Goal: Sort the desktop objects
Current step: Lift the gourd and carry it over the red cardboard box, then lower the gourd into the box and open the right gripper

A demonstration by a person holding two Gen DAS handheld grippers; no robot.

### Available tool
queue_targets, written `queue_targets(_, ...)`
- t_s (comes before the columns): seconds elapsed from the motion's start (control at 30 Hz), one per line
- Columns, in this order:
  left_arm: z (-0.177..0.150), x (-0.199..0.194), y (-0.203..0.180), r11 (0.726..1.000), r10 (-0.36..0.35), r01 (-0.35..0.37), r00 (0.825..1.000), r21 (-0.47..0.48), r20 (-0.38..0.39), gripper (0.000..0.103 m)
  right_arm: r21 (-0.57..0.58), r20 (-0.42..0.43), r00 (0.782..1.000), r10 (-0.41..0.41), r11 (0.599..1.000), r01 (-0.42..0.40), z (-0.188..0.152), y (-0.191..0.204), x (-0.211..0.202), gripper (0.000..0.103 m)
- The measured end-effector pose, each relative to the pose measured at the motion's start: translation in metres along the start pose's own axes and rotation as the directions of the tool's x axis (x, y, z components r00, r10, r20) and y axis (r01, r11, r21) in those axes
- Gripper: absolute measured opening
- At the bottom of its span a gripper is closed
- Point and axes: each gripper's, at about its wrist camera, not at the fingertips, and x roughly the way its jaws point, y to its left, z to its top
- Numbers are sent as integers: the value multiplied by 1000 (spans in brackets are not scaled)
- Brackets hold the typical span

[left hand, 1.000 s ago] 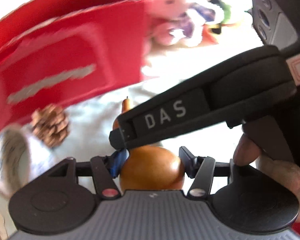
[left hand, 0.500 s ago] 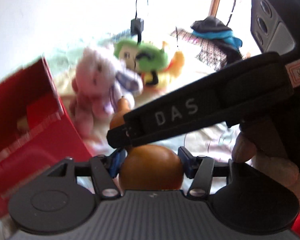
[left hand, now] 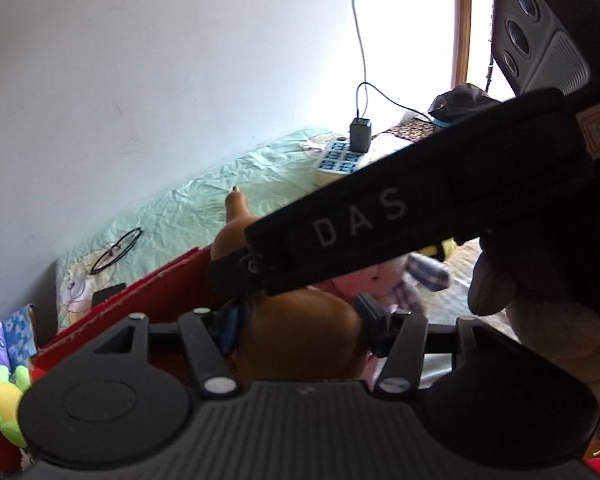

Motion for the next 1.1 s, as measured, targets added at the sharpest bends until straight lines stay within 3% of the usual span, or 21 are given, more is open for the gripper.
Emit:
queue_targets(0.17,-36,15,48,997,-12,4,996,-83,-93,57,-13,-99,995,11,1000,-12,-6,15,60,43)
queue_targets(0.37,-63,52,104,989,-52,15,966,-145,-255,57,-12,-241,970,-12,1000,10,-9,18,115,43)
queue_targets(0.6,-72,88,125,958,-157,36,896,-285,-416,58,-59,-370,923,-103,994,87,-15,13,156,43)
queue_targets(0.77,-70,102,124,960,-175,36,851,-277,-495,62,4,-441,893,-88,995,100,-14,1,167,43)
queue_targets(0.9,-74,119,131,943,-263,92,797,-320,-544,62,53,-512,856,-74,992,118,-15,-6,175,44)
queue_targets(1.03,-76,122,128,939,-288,114,779,-325,-558,64,83,-525,849,-62,989,124,-16,-10,173,44)
queue_targets(1.1,-76,122,126,941,-286,114,773,-319,-567,71,95,-524,849,-61,987,130,-16,-12,171,44)
